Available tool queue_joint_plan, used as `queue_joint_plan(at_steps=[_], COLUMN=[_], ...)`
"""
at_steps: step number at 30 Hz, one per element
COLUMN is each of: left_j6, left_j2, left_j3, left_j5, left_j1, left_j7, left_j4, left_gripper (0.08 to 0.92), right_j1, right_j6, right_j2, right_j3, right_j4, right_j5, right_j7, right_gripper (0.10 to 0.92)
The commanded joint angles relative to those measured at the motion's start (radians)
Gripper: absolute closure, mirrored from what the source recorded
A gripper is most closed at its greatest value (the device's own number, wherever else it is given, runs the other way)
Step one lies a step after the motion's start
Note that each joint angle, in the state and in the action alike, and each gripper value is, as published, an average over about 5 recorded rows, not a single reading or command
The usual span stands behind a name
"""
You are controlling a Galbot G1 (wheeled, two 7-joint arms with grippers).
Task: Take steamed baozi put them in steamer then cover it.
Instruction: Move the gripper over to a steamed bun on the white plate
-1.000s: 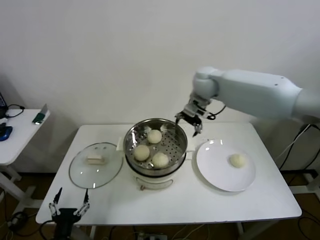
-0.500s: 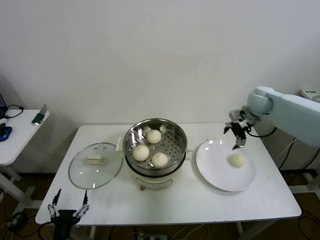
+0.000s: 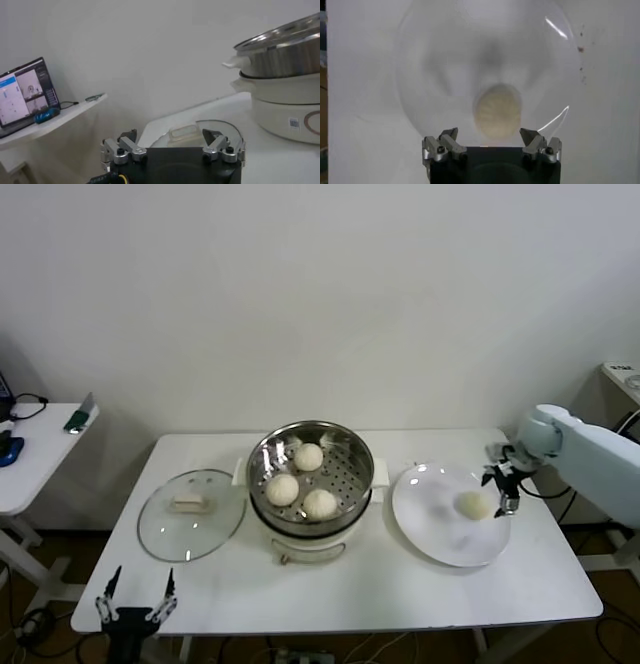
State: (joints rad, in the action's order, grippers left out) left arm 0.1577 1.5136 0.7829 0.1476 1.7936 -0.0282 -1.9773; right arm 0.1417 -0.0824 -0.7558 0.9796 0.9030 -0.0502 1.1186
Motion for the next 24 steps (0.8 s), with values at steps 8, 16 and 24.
queue_joint_plan(at_steps=[8, 16, 24], left_j6=[-0.003, -0.005, -0.007], left_j2=[-0.002, -0.003, 0.001], left_j3=[0.002, 0.002, -0.001], left_j5=[0.003, 0.002, 0.005], left_j1=[-0.011, -0.014, -0.017], left_j7=[-0.001, -0.001, -0.005], left_j4=[0.015, 0.025, 0.026], left_gripper=[0.177, 0.177, 0.177], right_j1=[-0.092, -0.096, -0.087], right_j6=[0.045, 0.074, 0.091], right_j2=[-0.162, -0.193, -0.197], right_j3=[-0.132, -0.142, -0.133], right_j4=[-0.229, -0.275, -0.278], right_j5=[-0.112, -0.144, -0.142], right_j7=[0.006, 0.001, 0.020], right_gripper=[0.203, 0.203, 0.208])
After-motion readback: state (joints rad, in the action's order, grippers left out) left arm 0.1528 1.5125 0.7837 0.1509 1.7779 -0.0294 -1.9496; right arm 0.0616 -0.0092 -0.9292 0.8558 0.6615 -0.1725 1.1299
